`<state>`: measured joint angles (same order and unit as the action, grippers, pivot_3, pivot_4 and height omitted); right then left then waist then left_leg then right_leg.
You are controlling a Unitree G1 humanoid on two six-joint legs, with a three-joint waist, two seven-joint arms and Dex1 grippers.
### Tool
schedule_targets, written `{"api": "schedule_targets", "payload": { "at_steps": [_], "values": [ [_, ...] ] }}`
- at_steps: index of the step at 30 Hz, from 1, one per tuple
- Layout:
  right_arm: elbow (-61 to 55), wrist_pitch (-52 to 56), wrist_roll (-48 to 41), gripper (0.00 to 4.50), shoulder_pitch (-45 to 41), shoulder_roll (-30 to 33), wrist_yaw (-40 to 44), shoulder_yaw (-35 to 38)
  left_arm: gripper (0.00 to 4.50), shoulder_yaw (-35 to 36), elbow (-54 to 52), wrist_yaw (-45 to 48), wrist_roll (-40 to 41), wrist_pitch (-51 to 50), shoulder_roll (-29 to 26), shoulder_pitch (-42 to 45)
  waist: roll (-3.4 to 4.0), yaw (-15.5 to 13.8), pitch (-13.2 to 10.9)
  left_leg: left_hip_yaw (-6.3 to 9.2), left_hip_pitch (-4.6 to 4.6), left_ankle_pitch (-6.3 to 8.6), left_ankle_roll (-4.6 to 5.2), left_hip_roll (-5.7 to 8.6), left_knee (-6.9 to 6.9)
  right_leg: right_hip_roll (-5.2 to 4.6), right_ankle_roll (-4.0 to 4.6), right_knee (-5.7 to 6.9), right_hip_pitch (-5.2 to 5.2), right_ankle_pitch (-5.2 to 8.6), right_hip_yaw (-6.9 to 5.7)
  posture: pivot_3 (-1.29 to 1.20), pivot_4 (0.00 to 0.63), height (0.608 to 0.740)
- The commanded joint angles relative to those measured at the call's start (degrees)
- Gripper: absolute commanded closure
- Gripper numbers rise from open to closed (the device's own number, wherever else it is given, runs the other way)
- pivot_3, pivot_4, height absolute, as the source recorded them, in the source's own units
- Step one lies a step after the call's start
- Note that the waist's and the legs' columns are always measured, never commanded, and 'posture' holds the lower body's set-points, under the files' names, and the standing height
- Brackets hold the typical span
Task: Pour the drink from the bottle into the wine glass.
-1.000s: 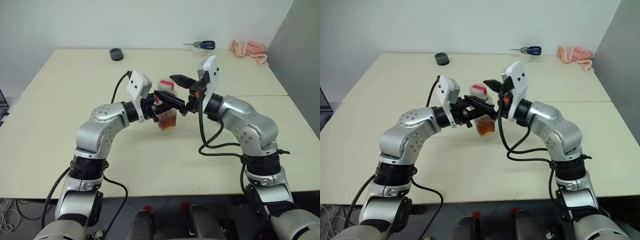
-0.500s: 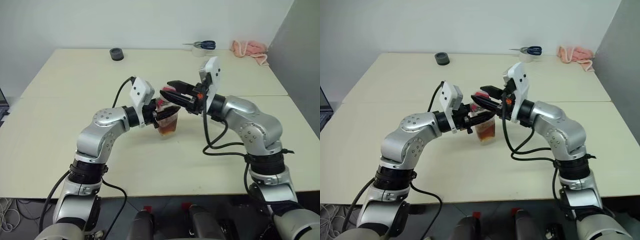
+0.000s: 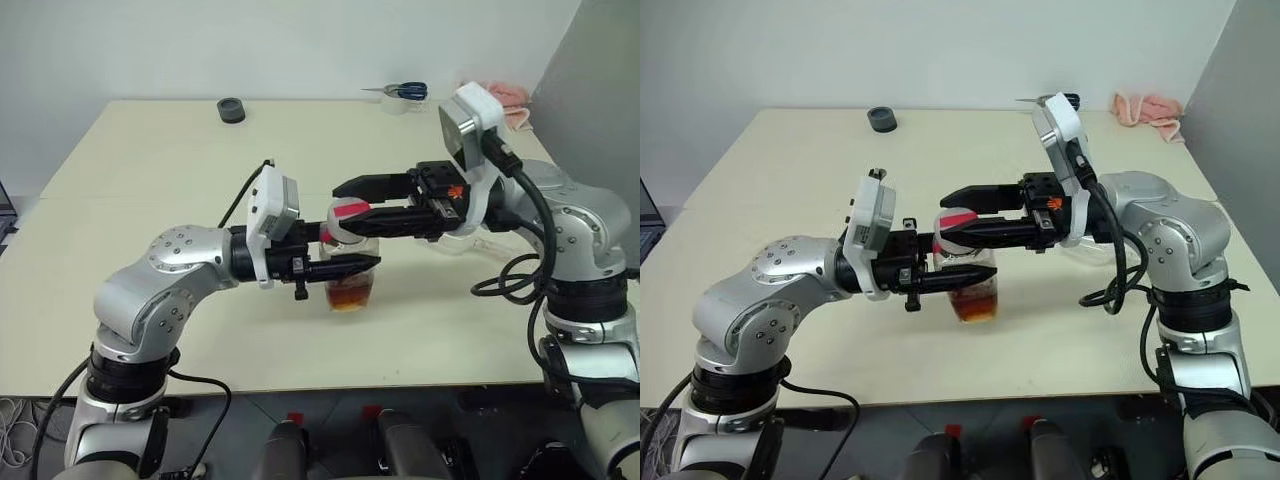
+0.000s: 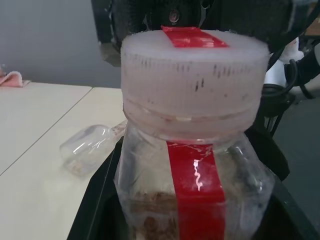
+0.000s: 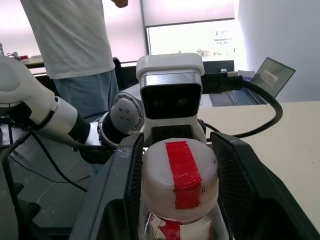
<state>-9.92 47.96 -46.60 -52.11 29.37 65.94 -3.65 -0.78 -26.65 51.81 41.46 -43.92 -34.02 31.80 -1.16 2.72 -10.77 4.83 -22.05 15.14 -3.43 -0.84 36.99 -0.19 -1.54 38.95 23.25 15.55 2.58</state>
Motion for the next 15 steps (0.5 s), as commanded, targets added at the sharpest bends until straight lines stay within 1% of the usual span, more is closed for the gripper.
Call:
{"api": "schedule_targets", "payload": {
  "at_steps": [1,2,4,7,10,12,15],
  "values": [
    [-2.32,0.99,-0.48,1.11,1.7,3.28,-1.45,2.96,2.7,2.55,0.39,-1.46,-0.62,1.71,-1.02,-0.83,0.0,-0.09,0.0,0.0,-0.02,0.0,0.0,0.0,0.0,-0.01,0.08,0.0,0.0,-0.05,0.0,0.0,0.15,0.74],
    [-3.16,1.45,-0.7,0.76,2.95,4.4,-2.14,3.81,2.7,2.85,0.9,-1.63,-0.89,2.04,-1.21,-1.45,0.0,-0.19,0.0,0.0,-0.02,0.0,0.0,0.01,0.0,-0.04,0.12,0.0,0.0,-0.07,0.0,0.0,0.15,0.74],
    [-6.12,0.3,2.1,0.03,6.65,5.47,-8.29,5.76,2.7,3.13,1.97,-2.34,-2.2,3.32,-1.29,-2.54,0.0,-0.61,0.0,0.0,-0.05,0.0,0.0,0.04,-0.04,-0.08,0.12,-0.07,0.01,-0.06,-0.01,0.0,0.15,0.74],
    [-11.49,1.62,2.22,0.03,10.1,3.9,-17.38,7.73,2.7,2.91,2.87,-3.47,-3.39,4.76,-0.42,-2.52,0.0,-0.83,0.0,0.0,-0.31,0.01,-0.01,0.04,0.01,-0.1,0.12,-0.08,0.21,-0.05,0.0,0.0,0.15,0.74],
    [-17.39,4.25,0.61,0.03,10.5,-1.44,-28.36,8.15,2.7,2.11,4.4,-4.38,-4.57,5.88,0.98,-1.47,0.0,-0.74,0.0,0.0,-0.48,-0.01,-0.03,0.02,0.03,-0.09,0.12,0.02,0.4,-0.06,0.0,0.0,0.15,0.74],
    [-19.55,5.51,-0.08,0.03,10.18,-3.95,-32.17,7.69,2.7,1.75,5.21,-4.47,-4.93,6.28,1.63,-0.81,0.0,-0.78,0.0,0.07,-0.48,-0.03,-0.06,-0.02,0.03,-0.04,0.12,0.04,0.4,-0.06,-0.06,0.0,0.15,0.74],
    [-20.94,6.26,-1.75,0.03,9.54,-6.97,-35.07,6.88,2.7,0.74,6.38,-3.95,-5.66,7.19,2.6,0.24,0.0,-0.81,0.0,0.08,-0.48,-0.05,-0.1,0.0,0.05,-0.05,0.12,0.04,0.39,-0.06,-0.06,0.0,0.15,0.74]
  ]
}}
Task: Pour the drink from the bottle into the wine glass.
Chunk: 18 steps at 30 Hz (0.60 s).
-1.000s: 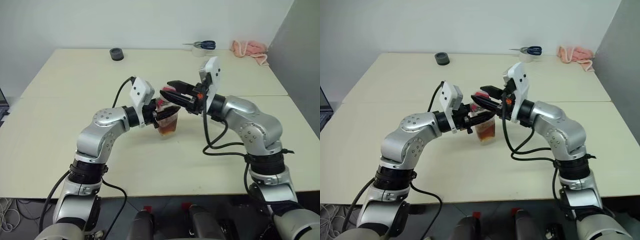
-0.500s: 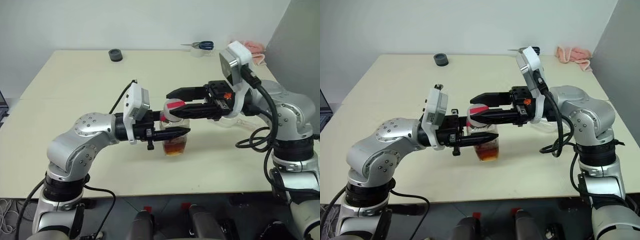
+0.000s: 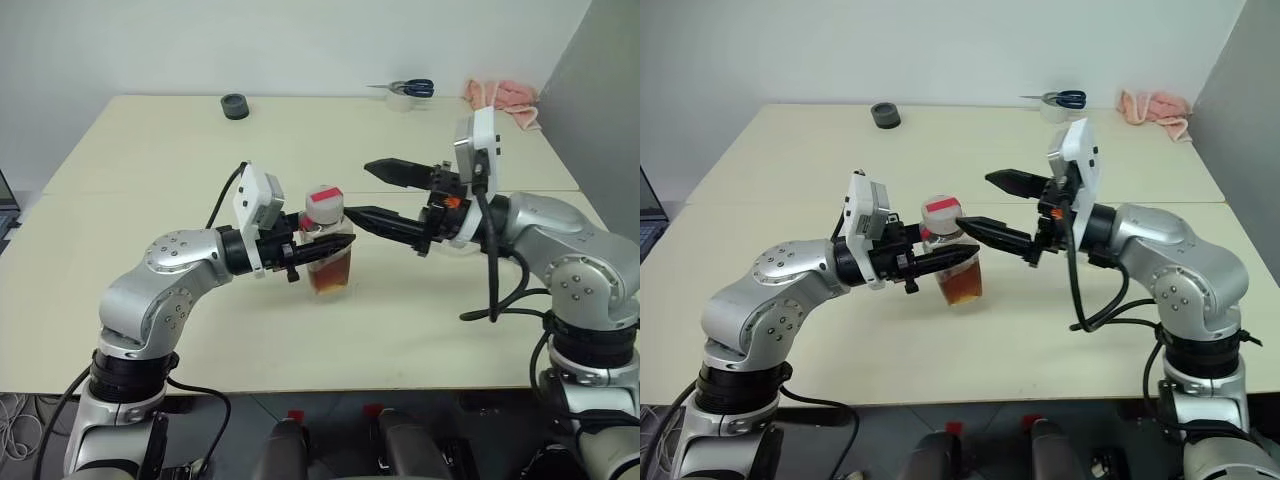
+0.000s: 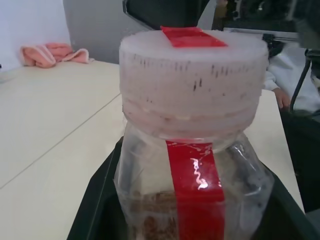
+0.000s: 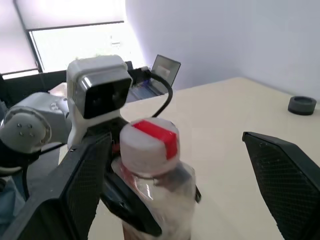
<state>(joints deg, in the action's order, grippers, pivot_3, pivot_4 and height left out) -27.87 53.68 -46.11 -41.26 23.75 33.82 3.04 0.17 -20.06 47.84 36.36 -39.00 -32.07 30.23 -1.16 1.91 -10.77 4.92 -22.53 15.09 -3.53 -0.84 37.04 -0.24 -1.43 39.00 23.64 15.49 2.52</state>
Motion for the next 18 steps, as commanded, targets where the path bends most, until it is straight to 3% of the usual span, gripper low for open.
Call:
{"api": "schedule_targets", "payload": {
  "at_steps": [1,18],
  "values": [
    [-2.93,0.7,-2.7,0.03,-1.53,-1.76,-3.39,0.16,2.7,-0.35,0.13,0.14,-0.72,2.39,0.87,2.08,0.0,-0.01,0.0,-0.01,0.0,0.0,0.0,0.02,0.01,-0.01,0.0,0.0,-0.01,0.0,0.01,0.0,0.15,0.74],
    [1.57,-5.77,2.81,0.03,-1.42,-4.6,-4.77,-4.45,2.7,-1.43,1.11,1.63,-0.92,2.29,1.72,4.5,0.0,0.01,0.0,0.0,0.01,0.0,0.01,0.02,0.0,0.0,0.0,-0.01,-0.02,0.0,0.0,0.0,0.15,0.74]
  ]
}}
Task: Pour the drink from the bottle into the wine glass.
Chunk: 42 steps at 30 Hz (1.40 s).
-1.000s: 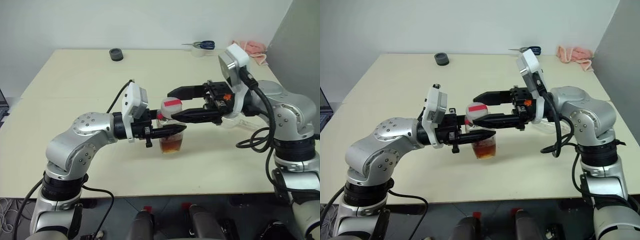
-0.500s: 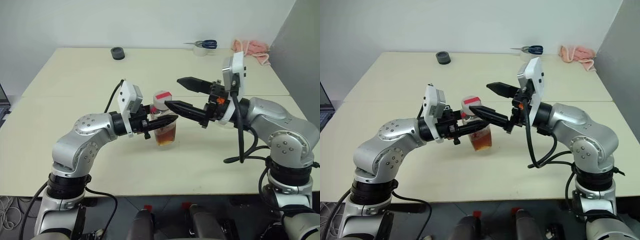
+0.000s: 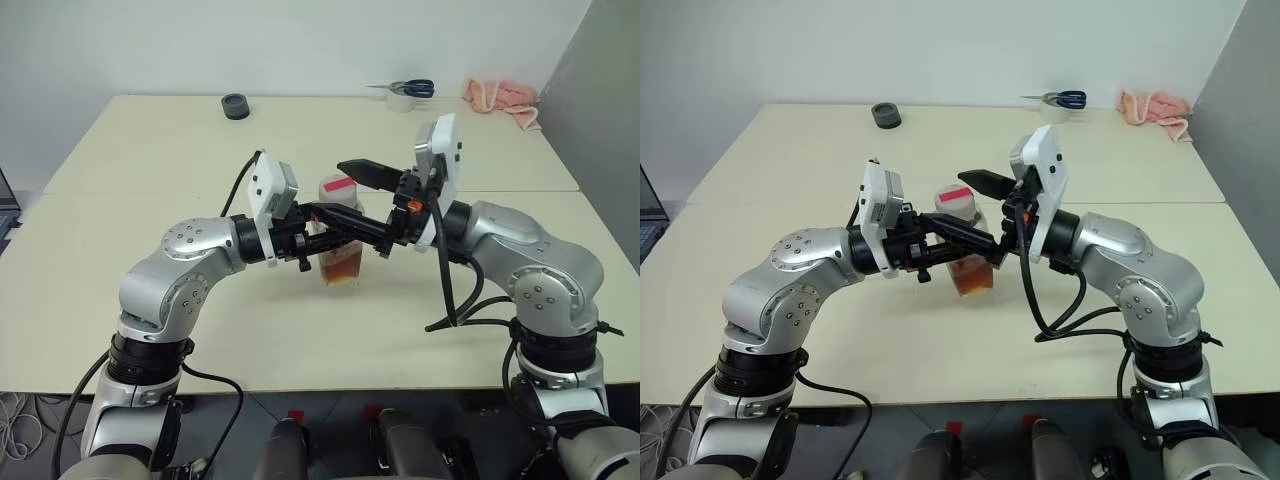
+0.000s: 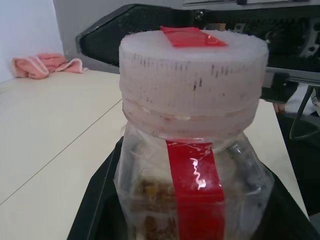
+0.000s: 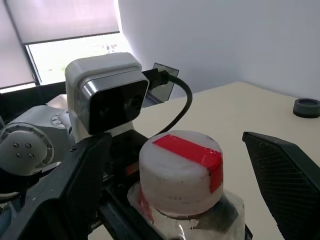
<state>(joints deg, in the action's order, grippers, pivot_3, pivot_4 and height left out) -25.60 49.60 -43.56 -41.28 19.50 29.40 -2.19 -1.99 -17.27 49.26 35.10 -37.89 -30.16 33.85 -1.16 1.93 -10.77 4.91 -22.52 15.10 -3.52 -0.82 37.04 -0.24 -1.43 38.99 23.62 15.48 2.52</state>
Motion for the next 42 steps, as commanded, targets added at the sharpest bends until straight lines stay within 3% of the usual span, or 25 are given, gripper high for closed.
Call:
{"api": "schedule_targets", "payload": {
  "at_steps": [1,5,11,12,15,23,30,34,38,42],
  "values": [
    [-0.68,-1.74,0.3,0.03,-1.43,-0.39,-0.35,0.76,2.7,0.71,-1.67,0.25,0.3,1.19,-0.19,0.81,0.0,-0.01,0.0,0.0,0.0,0.0,0.0,0.0,0.0,0.0,0.0,0.0,0.0,0.0,0.0,0.0,0.15,0.74],
    [-0.8,-1.71,0.01,0.56,-1.12,-0.46,-0.32,0.81,2.7,0.65,-1.24,0.32,0.09,1.3,-0.13,1.02,0.0,-0.01,0.0,-0.01,-0.01,0.0,0.0,0.0,0.0,-0.01,0.0,-0.01,0.0,0.0,0.01,0.0,0.15,0.74],
    [-1.01,-1.53,-0.47,2.67,-0.66,-0.54,-0.18,0.89,2.7,0.67,-1.37,0.27,0.12,1.26,-0.12,1.0,0.0,-0.02,0.0,0.0,0.0,0.0,0.0,0.0,0.0,-0.01,0.0,0.0,0.0,0.0,0.0,0.0,0.15,0.74],
    [-1.01,-1.54,-0.59,2.67,-0.61,-0.5,-0.02,0.95,2.7,0.66,-1.55,0.17,0.22,1.12,-0.1,0.99,0.0,-0.02,0.0,0.0,0.0,0.0,0.0,0.0,0.01,-0.01,0.0,0.0,0.0,0.0,0.0,0.0,0.15,0.74],
    [-0.53,-1.33,-1.88,2.67,-0.81,-0.3,1.48,1.36,2.7,0.44,-2.54,-0.06,0.76,0.42,0.06,0.91,0.0,-0.01,0.0,0.0,0.0,0.0,0.0,0.0,0.01,-0.01,0.0,0.0,0.0,0.0,0.0,0.0,0.15,0.74],
    [7.93,-1.25,-8.61,2.67,-10.16,6.62,35.11,-4.88,2.7,-0.5,-13.45,2.38,9.43,-5.37,-1.03,0.06,0.04,0.06,-0.03,-0.01,0.0,0.01,0.02,0.02,-0.01,-0.02,0.0,-0.04,-0.02,0.0,-0.01,0.0,0.15,0.74],
    [18.79,-4.08,-3.67,2.67,-17.25,4.36,44.07,-6.46,2.7,1.27,-14.61,0.29,11.6,-7.98,-1.59,1.81,0.04,0.16,-0.03,-0.01,0.19,-0.01,0.04,-0.05,0.02,0.08,0.0,0.03,-0.15,0.0,-0.01,0.0,0.15,0.74],
    [18.31,-2.85,-3.14,1.36,-15.69,8.0,45.69,-4.63,2.7,3.09,-14.61,-0.49,10.97,-7.73,-3.31,0.39,0.04,0.1,-0.03,-0.02,0.17,-0.01,0.04,-0.02,0.0,0.03,0.0,-0.01,-0.16,0.0,0.01,0.0,0.15,0.74],
    [15.45,-3.1,-1.75,0.05,-12.33,11.59,41.92,-2.49,2.7,4.03,-13.36,-1.48,10.03,-6.8,-4.23,-0.47,0.05,-0.18,-0.03,0.04,0.02,0.0,0.03,0.01,0.0,-0.04,0.01,-0.04,-0.08,-0.01,-0.05,0.0,0.15,0.74],
    [11.56,-4.44,1.19,0.05,-8.27,12.75,32.78,0.69,2.7,4.04,-11.93,-3.52,8.69,-5.57,-3.49,-1.31,0.04,-0.16,-0.03,0.01,0.02,-0.01,0.03,0.09,0.05,-0.14,0.0,-0.03,-0.08,0.0,-0.03,0.0,0.15,0.74]
  ]
}}
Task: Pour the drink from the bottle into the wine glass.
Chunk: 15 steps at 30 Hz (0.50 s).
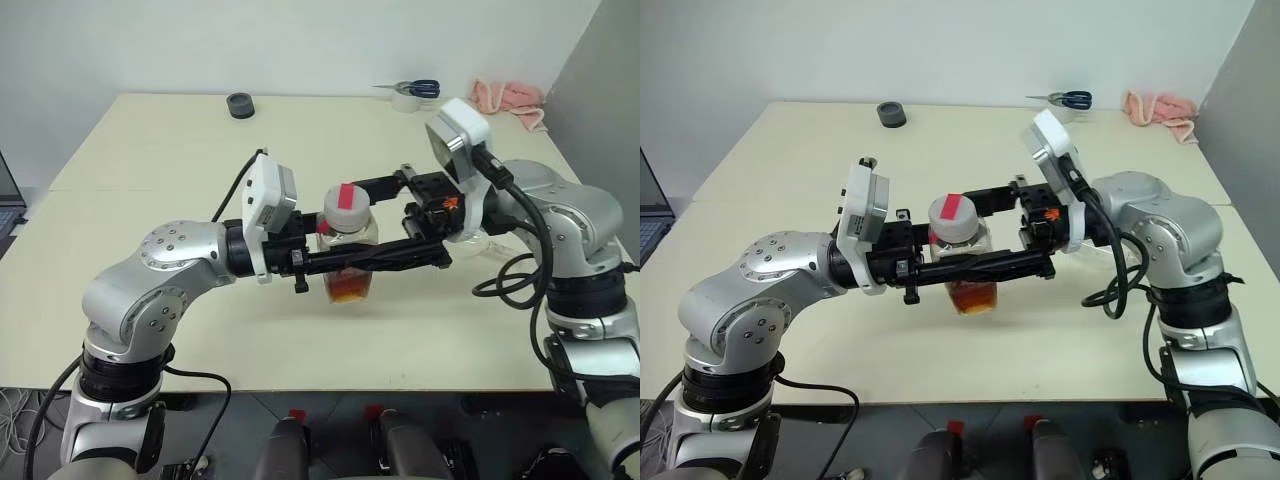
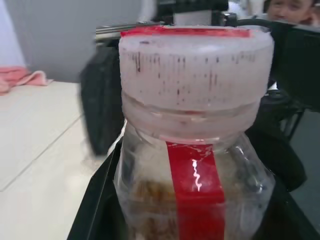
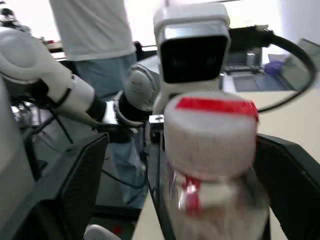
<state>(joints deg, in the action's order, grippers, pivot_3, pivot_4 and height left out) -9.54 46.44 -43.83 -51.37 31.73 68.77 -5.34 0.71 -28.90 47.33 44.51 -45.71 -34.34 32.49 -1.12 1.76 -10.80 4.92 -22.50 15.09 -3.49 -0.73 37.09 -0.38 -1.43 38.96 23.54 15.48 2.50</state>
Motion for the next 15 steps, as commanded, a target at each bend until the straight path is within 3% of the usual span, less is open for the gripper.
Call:
{"api": "schedule_targets", "payload": {
  "at_steps": [1,8,15],
  "values": [
    [-6.39,-0.39,1.25,0.05,3.06,0.19,-10.15,5.36,2.7,1.18,0.35,-2.12,-1.41,2.82,1.06,-0.13,0.0,0.01,0.0,0.01,0.01,0.0,0.0,-0.01,-0.01,0.01,0.0,0.0,0.0,0.0,-0.01,0.0,0.15,0.74],
    [-17.31,4.29,-2.44,0.05,6.0,-5.11,-26.73,8.29,2.7,-0.41,3.3,-2.64,-4.29,5.66,2.87,-0.23,0.0,0.3,0.0,0.01,0.05,-0.01,-0.02,-0.08,-0.02,0.1,0.0,0.04,0.0,0.0,0.02,0.0,0.15,0.74],
    [-19.59,4.65,-3.88,0.05,6.98,-7.73,-31.47,6.59,2.7,-1.61,5.03,-1.97,-5.2,6.69,4.01,1.16,0.0,0.09,0.0,0.0,0.02,-0.01,-0.01,-0.04,0.0,0.07,0.0,0.03,-0.01,0.0,0.02,0.0,0.15,0.74]
  ]
}}
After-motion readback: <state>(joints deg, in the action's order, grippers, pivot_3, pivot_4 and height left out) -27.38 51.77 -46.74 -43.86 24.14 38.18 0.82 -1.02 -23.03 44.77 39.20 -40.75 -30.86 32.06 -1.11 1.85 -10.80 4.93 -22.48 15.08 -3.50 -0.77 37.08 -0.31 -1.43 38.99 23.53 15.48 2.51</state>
